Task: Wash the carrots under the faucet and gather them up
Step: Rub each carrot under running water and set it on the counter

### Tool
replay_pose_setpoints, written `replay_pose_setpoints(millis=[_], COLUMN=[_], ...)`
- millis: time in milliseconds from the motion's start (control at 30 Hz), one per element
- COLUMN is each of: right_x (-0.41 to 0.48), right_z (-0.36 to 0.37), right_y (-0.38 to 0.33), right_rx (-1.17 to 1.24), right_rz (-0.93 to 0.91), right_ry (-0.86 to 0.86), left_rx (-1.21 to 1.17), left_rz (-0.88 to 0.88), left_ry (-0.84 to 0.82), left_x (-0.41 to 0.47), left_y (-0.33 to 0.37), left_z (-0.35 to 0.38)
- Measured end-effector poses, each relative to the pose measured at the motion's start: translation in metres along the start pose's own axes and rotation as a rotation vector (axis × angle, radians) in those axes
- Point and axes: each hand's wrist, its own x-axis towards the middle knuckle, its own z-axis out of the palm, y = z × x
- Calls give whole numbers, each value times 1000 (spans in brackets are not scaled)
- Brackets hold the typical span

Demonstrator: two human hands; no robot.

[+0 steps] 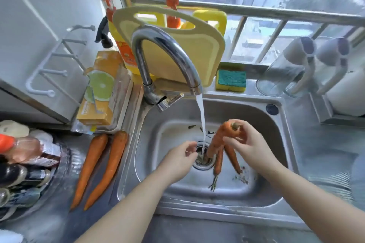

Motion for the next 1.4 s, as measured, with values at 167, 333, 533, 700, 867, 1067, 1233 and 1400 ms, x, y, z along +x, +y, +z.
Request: replay_pose_setpoints(millis=[167,333,533,700,867,1067,1233,1400], right_x=[1,8,18,28,30,31,28,41], right_z=[14,43,65,80,78,67,71,78], right_y=[-26,-26,-21,-28,-37,-43,-42,-43], right_rx=[378,480,669,589,963,1184,1330,1189], right_rz=[236,356,442,557,648,551,574,767], right_ry=[88,111,122,361,340,-23,-92,263], left_rx=[-192,-168,154,262,142,-174,-374,51], left_rz=[128,124,87,83,99,-191,-353,-82], left_ry=[-88,42,120,178,-31,-388,-581,-252], left_x=[2,3,2,2,4,10,6,10], left_y=[27,20,16,20,28,30,35,38], left_z=[20,19,5,-2,-19,-50,-61,-43])
